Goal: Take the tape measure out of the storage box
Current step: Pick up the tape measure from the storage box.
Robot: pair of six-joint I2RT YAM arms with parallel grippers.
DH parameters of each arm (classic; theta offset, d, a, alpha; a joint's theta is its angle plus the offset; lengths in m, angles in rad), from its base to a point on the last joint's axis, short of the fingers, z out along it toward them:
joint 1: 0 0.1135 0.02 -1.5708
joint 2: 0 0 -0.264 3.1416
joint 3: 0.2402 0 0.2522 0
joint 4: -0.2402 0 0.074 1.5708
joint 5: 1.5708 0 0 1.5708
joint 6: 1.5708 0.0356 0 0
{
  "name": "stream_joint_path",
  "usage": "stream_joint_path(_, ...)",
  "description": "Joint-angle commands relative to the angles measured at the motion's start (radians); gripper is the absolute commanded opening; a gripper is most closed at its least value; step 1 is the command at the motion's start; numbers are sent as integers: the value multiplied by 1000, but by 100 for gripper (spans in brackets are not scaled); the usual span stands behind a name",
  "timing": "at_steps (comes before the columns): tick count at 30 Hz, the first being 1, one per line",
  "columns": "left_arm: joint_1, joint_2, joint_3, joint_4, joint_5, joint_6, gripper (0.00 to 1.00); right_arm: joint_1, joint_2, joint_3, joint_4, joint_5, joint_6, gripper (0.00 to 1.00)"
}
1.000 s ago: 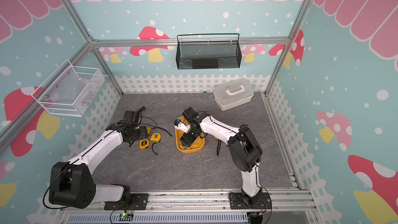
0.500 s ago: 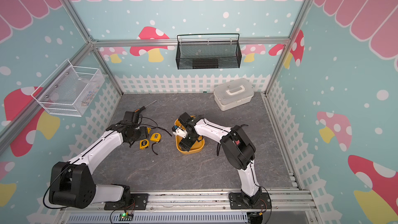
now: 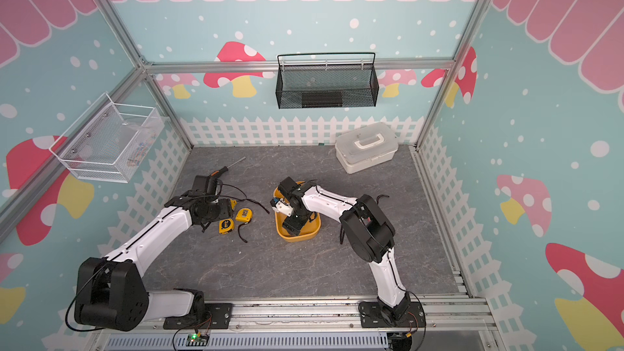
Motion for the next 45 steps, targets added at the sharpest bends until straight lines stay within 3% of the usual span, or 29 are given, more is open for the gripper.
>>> stream_joint_path(1, 4, -24, -21, 9, 10, -16, 73, 1, 31, 33, -20, 60, -18, 72)
stream_joint_path(8, 4, -43, -40, 9, 6, -15, 73, -7, 43, 60, -27, 75, -26, 77)
stream_joint_path(20, 4, -43, -42, 10, 13, -22, 73, 6, -2, 47, -25, -14, -22, 81)
stream_joint_path(29, 4, -50, -54, 10, 14, -25, 73, 7, 52, 64, -25, 41, 2, 80)
stream_joint_path(45, 5, -59, -60, 8, 9, -26, 73, 1, 28, 69, -18, 61, 0, 55)
